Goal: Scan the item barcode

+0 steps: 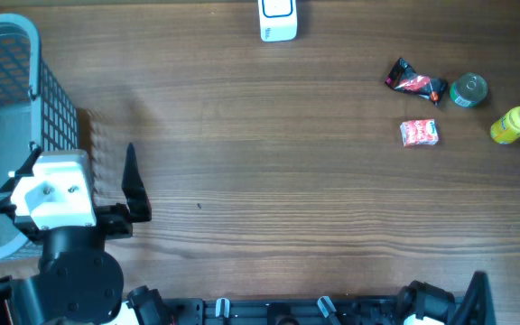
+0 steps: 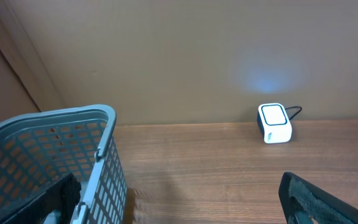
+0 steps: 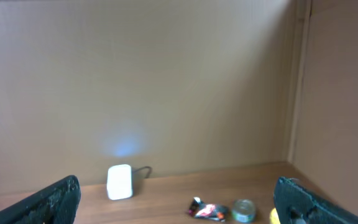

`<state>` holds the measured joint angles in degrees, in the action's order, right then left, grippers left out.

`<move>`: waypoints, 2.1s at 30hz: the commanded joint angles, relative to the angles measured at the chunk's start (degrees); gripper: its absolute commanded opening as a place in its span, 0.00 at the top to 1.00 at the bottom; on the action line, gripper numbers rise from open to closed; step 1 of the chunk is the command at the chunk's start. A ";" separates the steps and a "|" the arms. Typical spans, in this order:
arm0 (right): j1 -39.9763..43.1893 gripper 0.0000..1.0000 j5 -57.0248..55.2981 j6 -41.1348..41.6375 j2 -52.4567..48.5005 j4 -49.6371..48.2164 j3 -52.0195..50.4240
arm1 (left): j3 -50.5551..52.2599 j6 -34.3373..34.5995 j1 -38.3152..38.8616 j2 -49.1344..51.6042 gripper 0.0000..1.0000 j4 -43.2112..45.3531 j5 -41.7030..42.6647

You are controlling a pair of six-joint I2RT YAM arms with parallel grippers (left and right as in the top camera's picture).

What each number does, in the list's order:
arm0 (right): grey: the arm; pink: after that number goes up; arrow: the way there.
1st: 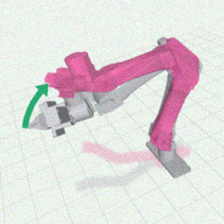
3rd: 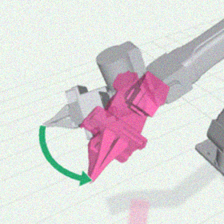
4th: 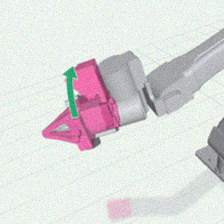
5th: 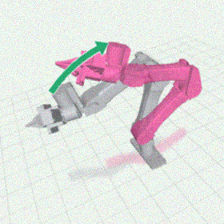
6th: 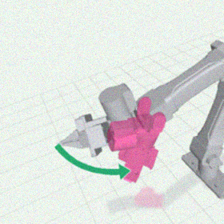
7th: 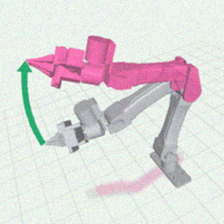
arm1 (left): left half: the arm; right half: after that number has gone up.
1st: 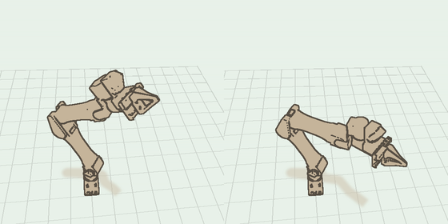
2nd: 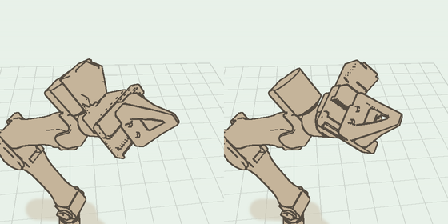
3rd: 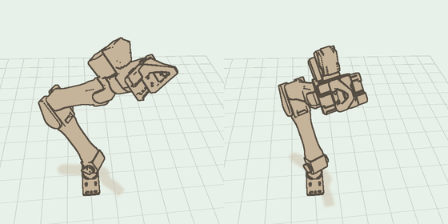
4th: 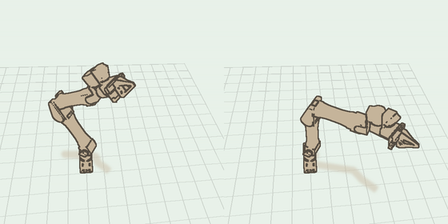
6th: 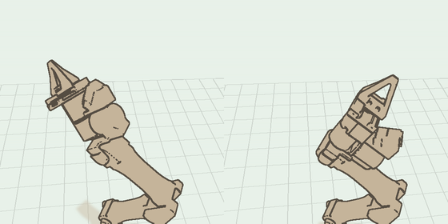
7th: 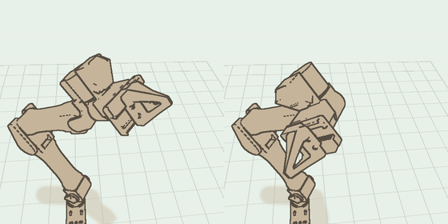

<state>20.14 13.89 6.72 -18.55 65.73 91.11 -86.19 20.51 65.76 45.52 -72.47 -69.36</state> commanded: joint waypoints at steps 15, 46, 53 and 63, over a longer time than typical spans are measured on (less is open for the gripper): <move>-0.35 0.00 -4.83 21.66 -0.24 13.94 -12.07 | -0.04 1.16 0.35 0.00 0.00 0.20 -1.66; -18.47 0.00 -6.99 -5.07 18.38 -73.46 -90.84 | -0.04 1.16 0.35 0.00 0.00 0.17 -1.66; -18.47 0.00 0.87 -5.05 17.97 -66.95 -90.82 | -0.04 1.16 0.35 0.00 0.00 0.17 -1.64; -18.47 0.00 0.81 -5.09 17.75 -66.93 -90.82 | -0.04 1.16 0.35 0.00 0.00 0.20 -1.66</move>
<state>1.91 13.52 1.83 -0.84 -0.86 0.36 -86.19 20.56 65.76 45.52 -72.47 -70.02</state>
